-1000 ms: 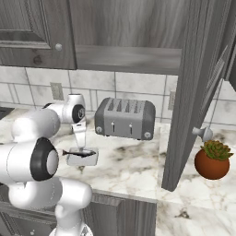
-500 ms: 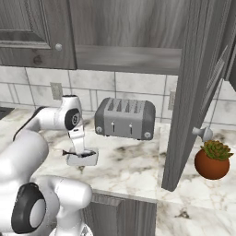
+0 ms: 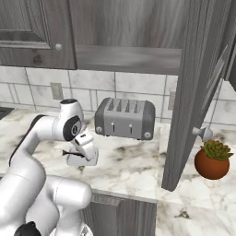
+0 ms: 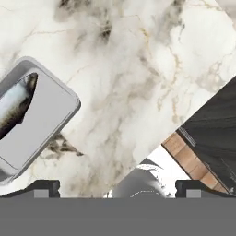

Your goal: Retrieve the tupperware from the cabinet, then place the raw meat into the tupperware to avoid contamination.

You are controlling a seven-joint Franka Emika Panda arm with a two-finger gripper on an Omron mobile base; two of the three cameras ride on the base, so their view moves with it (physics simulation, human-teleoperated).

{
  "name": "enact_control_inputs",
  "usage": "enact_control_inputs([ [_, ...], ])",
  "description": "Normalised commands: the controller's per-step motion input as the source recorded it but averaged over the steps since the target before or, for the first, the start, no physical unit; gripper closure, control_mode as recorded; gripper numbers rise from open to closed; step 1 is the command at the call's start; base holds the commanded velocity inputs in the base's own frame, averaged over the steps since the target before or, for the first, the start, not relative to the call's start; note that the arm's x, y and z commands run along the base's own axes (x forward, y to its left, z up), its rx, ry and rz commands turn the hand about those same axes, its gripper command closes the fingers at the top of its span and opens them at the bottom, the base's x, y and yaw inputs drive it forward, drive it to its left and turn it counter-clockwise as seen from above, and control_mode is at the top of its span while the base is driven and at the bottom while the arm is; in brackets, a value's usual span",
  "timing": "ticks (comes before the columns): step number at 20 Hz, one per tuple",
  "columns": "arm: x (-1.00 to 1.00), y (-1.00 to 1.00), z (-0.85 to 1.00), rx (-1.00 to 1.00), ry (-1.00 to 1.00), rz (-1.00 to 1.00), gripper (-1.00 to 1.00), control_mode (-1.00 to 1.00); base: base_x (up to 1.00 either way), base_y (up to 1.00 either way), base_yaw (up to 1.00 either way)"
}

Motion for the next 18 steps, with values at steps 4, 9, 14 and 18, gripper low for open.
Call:
enact_control_inputs([
  [4,-0.02,-0.57,0.0,0.11,-0.14,0.26,-1.0,-1.0,0.0,0.0,0.0],
  [9,0.0,-0.59,-0.01,0.1,-0.14,0.26,-1.0,-1.0,0.0,0.0,0.0],
  [14,0.03,-0.57,-0.03,0.08,-0.11,0.27,-1.0,-1.0,0.0,0.0,0.0],
  [18,0.25,-0.56,-0.08,0.04,0.0,0.23,-1.0,-1.0,0.0,0.0,0.0],
])
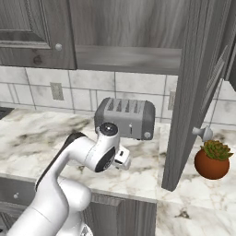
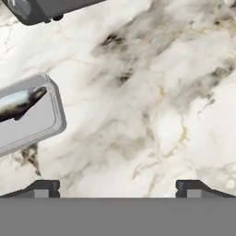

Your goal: Retrieve the tupperware from the cabinet, then place the raw meat into the tupperware to avoid contamination.

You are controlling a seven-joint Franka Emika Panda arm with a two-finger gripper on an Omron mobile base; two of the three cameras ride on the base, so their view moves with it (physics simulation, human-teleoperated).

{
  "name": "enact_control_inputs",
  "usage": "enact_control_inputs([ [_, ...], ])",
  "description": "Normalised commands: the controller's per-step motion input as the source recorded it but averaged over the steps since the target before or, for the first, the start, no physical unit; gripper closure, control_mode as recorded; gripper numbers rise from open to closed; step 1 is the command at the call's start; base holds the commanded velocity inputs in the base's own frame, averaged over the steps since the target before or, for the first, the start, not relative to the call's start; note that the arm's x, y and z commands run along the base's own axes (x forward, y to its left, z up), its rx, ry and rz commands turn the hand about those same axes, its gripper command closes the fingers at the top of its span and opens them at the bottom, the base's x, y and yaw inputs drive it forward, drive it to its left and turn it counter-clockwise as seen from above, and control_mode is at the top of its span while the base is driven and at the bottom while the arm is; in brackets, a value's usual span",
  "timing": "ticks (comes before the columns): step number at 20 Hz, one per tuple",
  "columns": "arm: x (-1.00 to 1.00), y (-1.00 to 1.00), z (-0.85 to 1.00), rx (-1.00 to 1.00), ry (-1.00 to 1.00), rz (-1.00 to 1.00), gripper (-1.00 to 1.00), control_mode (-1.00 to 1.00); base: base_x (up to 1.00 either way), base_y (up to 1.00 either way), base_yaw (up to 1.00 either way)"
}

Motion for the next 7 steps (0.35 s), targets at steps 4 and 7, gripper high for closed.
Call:
enact_control_inputs([
  [4,0.48,-0.36,-0.01,0.02,0.07,0.17,-1.0,-1.0,0.0,0.0,0.0],
  [7,0.69,-0.13,0.02,0.0,0.21,0.09,-1.0,-1.0,0.0,0.0,0.0],
])
